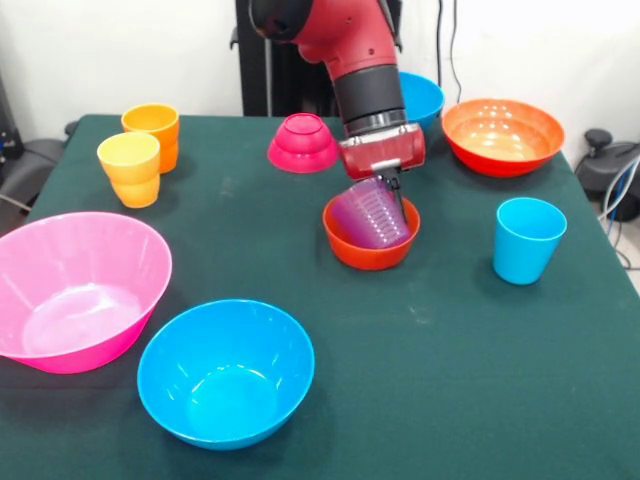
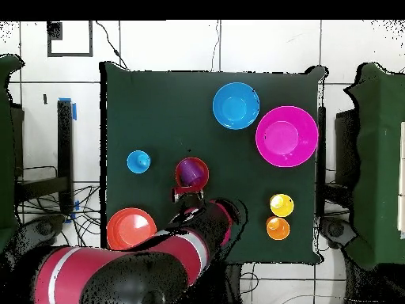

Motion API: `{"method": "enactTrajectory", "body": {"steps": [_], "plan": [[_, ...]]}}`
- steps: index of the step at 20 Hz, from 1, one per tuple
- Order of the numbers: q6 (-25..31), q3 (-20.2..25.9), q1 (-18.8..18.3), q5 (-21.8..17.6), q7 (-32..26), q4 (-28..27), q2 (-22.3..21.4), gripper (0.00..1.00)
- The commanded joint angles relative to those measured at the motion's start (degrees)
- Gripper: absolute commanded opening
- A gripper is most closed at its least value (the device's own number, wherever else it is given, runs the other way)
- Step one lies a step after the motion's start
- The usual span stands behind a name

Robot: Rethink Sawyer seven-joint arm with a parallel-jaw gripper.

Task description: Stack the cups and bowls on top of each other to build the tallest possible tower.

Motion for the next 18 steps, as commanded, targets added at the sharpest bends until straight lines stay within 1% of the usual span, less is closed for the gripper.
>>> {"method": "enactTrajectory", "body": {"steps": [1, 5, 8, 10, 14, 18], "plan": [[33.68, 6.18, -3.32, 5.28, 1.27, -0.55, 6.94, 0.0], [41.18, 9.2, -5.86, 4.32, 0.3, 1.61, 3.7, 0.0], [44.91, 10.35, -6.98, 3.84, -0.78, 3.08, 1.35, 0.0], [45.85, 10.54, -7.23, 3.54, -1.17, 3.62, 0.4, 0.0], [48.76, 11.87, -9.09, 2.09, -2.49, 5.61, -2.62, 0.0], [49.3, 12.01, -9.8, 1.01, -2.57, 7.54, -4.46, 0.0]]}}
